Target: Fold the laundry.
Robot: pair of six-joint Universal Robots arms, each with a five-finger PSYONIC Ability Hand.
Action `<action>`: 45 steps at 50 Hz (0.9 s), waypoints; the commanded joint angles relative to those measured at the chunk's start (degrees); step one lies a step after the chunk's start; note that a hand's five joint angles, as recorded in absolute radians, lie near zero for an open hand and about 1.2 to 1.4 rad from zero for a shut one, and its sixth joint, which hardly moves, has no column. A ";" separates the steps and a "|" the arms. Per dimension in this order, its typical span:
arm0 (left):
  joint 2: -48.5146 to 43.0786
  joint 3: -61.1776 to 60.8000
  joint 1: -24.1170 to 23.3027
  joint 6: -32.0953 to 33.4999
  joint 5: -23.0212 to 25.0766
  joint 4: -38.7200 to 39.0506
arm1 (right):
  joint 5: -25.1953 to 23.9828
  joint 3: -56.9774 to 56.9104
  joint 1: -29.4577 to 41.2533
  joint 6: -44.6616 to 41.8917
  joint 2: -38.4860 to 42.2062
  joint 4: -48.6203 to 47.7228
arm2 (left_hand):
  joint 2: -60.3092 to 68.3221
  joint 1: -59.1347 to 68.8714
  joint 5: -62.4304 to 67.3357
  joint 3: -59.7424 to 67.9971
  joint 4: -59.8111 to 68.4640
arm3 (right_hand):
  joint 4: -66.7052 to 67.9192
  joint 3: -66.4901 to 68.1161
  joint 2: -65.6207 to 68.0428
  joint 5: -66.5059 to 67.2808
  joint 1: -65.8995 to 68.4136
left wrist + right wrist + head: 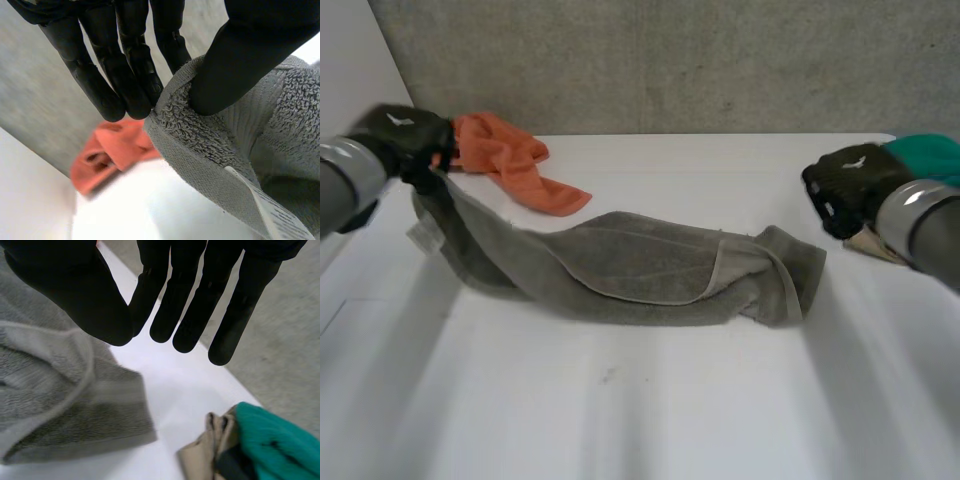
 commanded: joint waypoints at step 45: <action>-8.97 6.72 1.72 4.33 -1.55 1.84 | 9.87 -20.20 11.66 -20.86 25.53 -31.74 | 11.37 14.40 12.33 11.90 11.61 | 11.48 12.00 12.69 11.89 14.82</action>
